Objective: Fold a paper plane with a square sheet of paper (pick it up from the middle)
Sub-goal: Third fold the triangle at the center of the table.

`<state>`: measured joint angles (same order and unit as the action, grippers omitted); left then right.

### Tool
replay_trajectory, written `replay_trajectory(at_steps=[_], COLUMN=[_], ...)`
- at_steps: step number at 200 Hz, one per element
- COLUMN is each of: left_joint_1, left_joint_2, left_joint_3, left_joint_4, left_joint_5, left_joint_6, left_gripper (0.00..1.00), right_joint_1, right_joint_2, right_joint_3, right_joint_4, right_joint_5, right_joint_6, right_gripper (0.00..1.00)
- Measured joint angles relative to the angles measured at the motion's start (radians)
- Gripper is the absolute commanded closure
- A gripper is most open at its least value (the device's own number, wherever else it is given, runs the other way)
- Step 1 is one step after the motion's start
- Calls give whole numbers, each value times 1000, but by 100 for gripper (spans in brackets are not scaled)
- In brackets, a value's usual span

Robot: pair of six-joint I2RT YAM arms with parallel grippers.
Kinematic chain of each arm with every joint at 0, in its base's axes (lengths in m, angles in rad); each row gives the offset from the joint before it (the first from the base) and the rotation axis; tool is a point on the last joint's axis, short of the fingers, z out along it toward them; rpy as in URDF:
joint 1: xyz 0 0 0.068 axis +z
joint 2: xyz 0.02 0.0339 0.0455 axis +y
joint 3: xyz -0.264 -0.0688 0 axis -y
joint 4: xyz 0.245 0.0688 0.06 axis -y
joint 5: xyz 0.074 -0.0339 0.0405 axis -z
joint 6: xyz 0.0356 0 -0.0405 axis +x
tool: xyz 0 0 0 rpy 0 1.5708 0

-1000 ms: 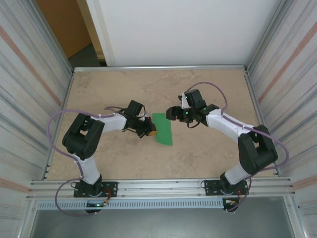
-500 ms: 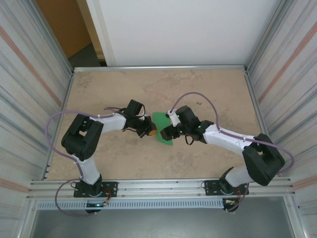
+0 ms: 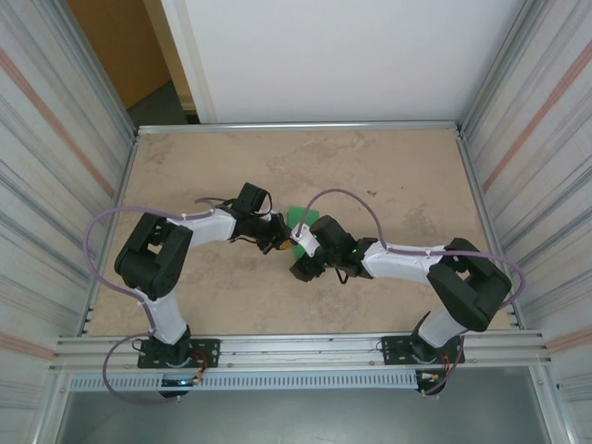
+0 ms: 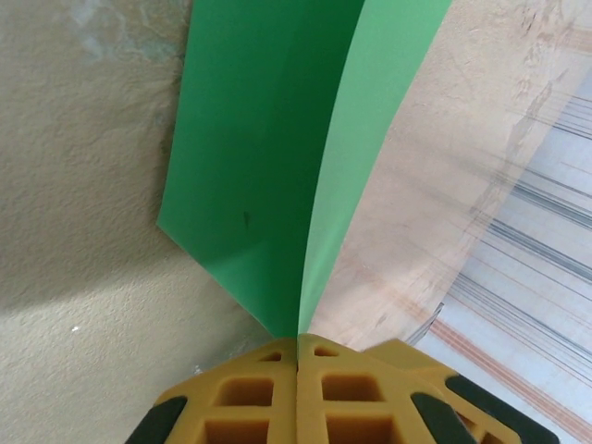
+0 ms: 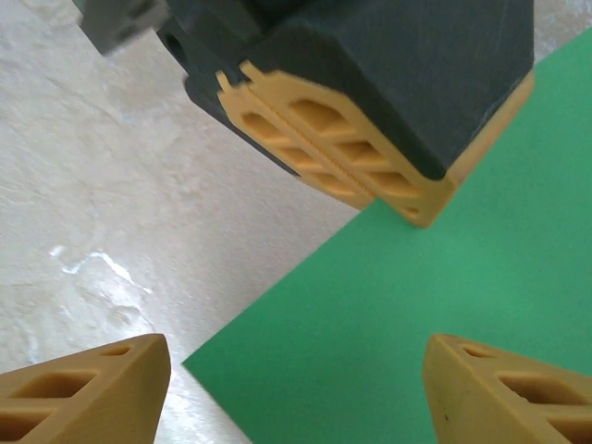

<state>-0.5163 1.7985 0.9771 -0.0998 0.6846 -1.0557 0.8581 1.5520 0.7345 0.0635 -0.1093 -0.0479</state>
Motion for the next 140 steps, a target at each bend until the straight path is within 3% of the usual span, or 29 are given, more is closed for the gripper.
replay_trajectory(at_steps=[40, 103, 140], left_joint_1=[0, 0, 0], left_joint_2=[0, 0, 0], left_joint_3=[1, 1, 1], left_joint_4=[0, -1, -4], left_joint_5=[0, 0, 0], left_joint_6=[0, 0, 0], left_gripper=[99, 99, 97], right_joint_1=[0, 0, -11], right_joint_2=[6, -65, -68], right_joint_3=[-24, -51, -51], right_joint_4=[35, 42, 42], right_joint_5=[64, 67, 33], right_joint_6=[-25, -63, -60], right_gripper=[42, 60, 81])
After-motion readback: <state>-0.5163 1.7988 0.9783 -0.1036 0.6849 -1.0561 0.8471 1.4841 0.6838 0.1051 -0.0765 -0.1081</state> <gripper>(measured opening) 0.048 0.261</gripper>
